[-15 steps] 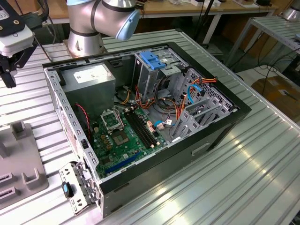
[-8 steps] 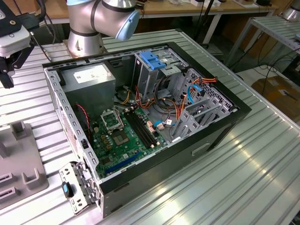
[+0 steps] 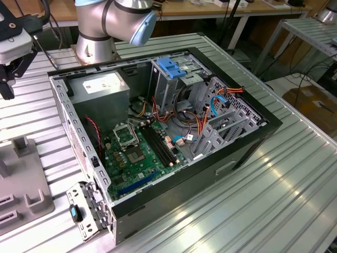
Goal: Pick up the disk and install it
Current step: 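Reach for the disk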
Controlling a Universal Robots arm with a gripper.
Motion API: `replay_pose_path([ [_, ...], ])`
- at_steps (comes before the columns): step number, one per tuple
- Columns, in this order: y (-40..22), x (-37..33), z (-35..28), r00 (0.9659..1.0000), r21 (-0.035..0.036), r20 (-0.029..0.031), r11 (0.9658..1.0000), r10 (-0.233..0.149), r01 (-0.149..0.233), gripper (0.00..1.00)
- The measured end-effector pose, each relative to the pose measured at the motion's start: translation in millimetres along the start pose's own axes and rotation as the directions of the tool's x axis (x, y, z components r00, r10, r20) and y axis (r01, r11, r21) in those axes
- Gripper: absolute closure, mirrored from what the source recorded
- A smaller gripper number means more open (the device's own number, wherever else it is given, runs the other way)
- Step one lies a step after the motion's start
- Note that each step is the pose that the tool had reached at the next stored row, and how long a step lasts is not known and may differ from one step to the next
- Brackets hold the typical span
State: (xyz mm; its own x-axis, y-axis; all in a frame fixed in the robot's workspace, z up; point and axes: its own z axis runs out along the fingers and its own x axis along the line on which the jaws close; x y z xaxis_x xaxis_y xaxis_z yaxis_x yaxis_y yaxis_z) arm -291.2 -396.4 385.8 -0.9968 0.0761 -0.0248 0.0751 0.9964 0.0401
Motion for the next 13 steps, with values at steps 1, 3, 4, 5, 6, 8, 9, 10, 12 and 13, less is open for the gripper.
replay_pose_path([
  [1, 0.0, 0.1, 0.0, 1.0000, 0.0000, 0.0000, 1.0000, 0.000, 0.000, 0.89],
  [3, 0.0, 0.5, 0.0, 1.0000, -0.0001, 0.0001, 1.0000, 0.000, 0.000, 0.89],
  [4, -0.1, 0.7, 0.0, 1.0000, 0.0000, 0.0000, 1.0000, 0.000, 0.000, 0.89],
  [5, -0.1, 0.9, 0.0, 1.0000, 0.0000, 0.0000, 1.0000, 0.000, 0.000, 0.89],
  [6, -0.1, 1.2, 0.0, 1.0000, 0.0000, 0.0000, 1.0000, 0.000, 0.000, 0.89],
  [8, -0.1, 1.8, 0.0, 1.0000, 0.0000, 0.0000, 1.0000, 0.000, 0.000, 0.89],
  [9, -0.2, 2.4, 0.0, 1.0000, 0.0000, 0.0000, 1.0000, 0.000, 0.000, 0.89],
  [10, -0.2, 3.1, 0.0, 1.0000, 0.0001, -0.0001, 1.0000, 0.000, 0.000, 0.89],
  [12, -0.4, 5.4, 0.2, 1.0000, 0.0002, 0.0000, 1.0000, 0.000, 0.000, 0.89],
  [13, -0.5, 6.9, 0.2, 1.0000, 0.0005, 0.0000, 1.0000, 0.000, 0.000, 0.89],
])
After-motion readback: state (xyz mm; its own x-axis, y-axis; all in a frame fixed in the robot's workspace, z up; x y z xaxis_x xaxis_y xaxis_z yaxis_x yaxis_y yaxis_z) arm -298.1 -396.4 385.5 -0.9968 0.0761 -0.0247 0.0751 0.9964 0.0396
